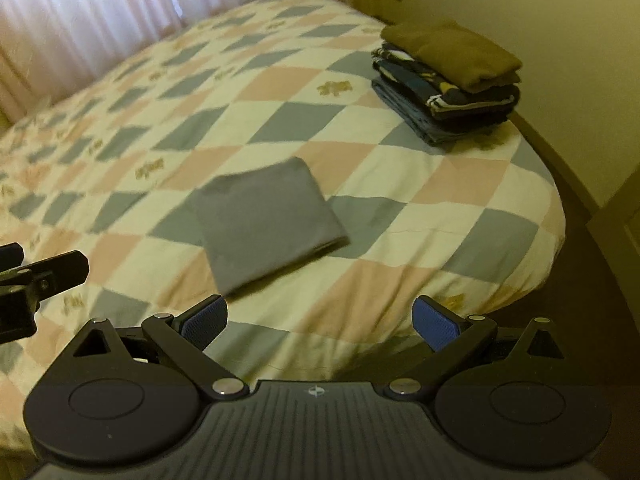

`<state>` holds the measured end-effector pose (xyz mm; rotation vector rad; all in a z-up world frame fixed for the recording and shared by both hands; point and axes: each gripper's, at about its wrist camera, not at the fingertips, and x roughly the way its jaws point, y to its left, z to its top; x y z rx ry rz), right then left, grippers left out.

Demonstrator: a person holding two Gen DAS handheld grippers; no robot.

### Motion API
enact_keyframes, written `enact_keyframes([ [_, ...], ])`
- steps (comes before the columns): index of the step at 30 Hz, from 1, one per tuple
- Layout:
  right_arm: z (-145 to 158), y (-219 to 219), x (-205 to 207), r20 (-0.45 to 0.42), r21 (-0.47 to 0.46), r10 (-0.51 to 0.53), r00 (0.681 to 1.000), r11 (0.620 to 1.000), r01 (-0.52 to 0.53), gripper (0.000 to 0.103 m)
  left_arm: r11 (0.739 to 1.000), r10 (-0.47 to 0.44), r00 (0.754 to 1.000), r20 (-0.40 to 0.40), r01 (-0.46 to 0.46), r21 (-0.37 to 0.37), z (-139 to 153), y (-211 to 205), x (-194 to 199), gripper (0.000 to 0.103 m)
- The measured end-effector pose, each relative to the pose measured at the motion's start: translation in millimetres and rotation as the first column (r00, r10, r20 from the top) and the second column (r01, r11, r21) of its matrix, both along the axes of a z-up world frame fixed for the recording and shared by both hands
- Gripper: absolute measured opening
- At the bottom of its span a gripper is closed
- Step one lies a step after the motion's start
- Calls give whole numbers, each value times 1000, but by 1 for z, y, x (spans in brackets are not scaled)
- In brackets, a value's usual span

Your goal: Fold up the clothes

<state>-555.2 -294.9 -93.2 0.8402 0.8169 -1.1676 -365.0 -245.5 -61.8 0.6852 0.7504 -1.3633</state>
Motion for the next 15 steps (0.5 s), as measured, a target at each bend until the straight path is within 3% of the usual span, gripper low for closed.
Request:
enact_keyframes([
  [6, -6, -12, -4, 6, 6, 162, 987, 987, -162, 102, 989, 137, 990, 15, -137, 49, -12, 11, -13, 99],
  [15, -23, -17, 19, 22, 60, 326, 945, 943, -327, 103, 948, 269, 962, 37, -271, 164, -36, 26, -5, 101],
])
